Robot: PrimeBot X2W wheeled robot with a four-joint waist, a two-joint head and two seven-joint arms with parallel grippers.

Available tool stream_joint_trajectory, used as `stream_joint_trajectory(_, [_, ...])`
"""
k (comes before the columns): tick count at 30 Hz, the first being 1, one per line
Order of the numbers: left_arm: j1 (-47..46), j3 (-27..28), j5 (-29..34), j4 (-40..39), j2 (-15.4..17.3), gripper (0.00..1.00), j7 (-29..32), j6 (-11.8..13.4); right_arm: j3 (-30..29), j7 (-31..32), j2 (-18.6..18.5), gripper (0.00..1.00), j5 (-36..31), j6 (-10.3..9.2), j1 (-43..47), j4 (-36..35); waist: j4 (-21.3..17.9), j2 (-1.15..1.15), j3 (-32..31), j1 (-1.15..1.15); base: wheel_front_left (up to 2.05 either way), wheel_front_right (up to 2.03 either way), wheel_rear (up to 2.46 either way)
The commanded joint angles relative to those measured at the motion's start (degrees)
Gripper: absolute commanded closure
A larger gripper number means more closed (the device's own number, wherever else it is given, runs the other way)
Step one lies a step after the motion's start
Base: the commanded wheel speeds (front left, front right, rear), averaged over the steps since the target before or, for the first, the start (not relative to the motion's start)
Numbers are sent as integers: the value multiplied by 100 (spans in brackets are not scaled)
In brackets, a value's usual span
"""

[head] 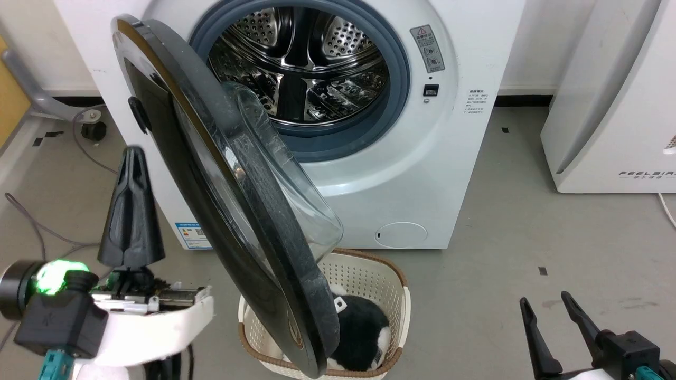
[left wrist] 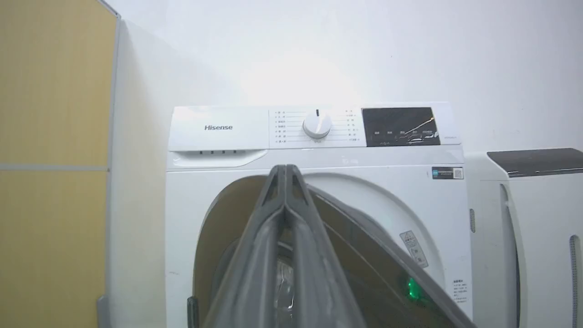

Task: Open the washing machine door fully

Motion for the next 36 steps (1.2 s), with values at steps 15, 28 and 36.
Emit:
stream_joint_trajectory(15, [-169,-1839,-417,-907,-148,100,632,-341,38,130,18,0,25,3,176,-86,2,0,-11,0,0,0,0])
stream_joint_trajectory(28, [627,-3102,-688,-513,115,100,2122,-447,37,141,18,0,118,3,177,13,99,0,59,0,0,0,0])
stream_joint_trajectory(36, [733,-3203,-641,354,205,100,2372,-373,111,106,18,0,164,3,102,120,125,0,139,0,0,0,0])
